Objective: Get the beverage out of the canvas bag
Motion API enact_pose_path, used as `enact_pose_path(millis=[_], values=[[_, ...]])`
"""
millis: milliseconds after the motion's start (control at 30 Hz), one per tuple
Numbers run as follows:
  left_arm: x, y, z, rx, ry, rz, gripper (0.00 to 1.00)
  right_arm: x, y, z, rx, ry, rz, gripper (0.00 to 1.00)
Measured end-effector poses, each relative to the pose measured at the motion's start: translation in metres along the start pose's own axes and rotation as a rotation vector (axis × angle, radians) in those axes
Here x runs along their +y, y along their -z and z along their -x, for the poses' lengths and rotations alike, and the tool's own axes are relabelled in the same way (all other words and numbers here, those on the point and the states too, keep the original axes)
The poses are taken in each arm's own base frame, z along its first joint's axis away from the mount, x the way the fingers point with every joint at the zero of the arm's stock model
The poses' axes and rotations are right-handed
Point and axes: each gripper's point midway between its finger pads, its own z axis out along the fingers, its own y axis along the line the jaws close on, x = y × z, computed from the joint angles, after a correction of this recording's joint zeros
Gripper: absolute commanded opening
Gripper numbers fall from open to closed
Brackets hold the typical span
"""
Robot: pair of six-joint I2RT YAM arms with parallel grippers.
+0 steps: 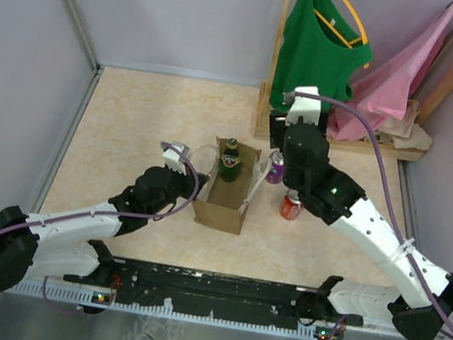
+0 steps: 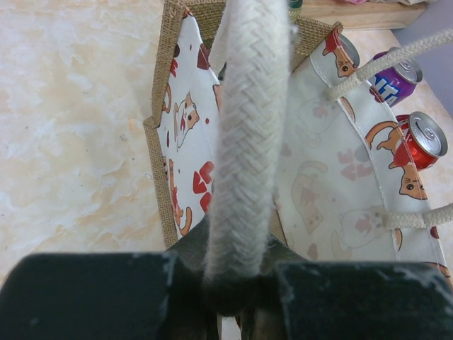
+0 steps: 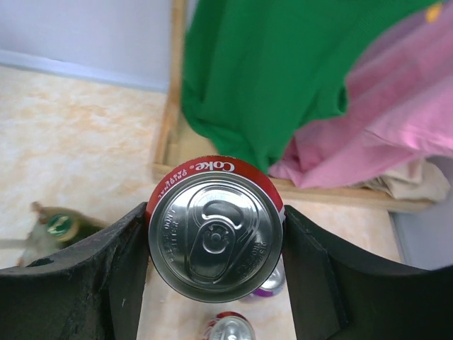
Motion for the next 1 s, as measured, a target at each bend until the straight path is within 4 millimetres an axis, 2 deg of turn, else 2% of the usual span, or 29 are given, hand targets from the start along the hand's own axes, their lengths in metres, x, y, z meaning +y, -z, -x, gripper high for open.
enact_pose_path(millis=[167, 267, 533, 1000], values=[[0.0, 0.0, 0.0, 0.0, -0.003, 0.0, 0.0, -0.039, -0.012, -0.021, 0.071, -0.034, -0.132, 0.0], [0.0, 0.0, 0.0, 0.0, -0.004, 0.0, 0.0, -0.044, -0.013, -0.039, 0.117, -0.041, -0.153, 0.0], [0.0, 0.0, 0.0, 0.0, -0.003, 0.0, 0.0, -0.015, -0.009, -0.099, 0.272, -0.038, -0.034, 0.0], [0.0, 0.0, 0.0, 0.0, -0.003, 0.0, 0.0, 0.037, -0.005, -0.173, 0.481, -0.056, 0.15, 0.0]])
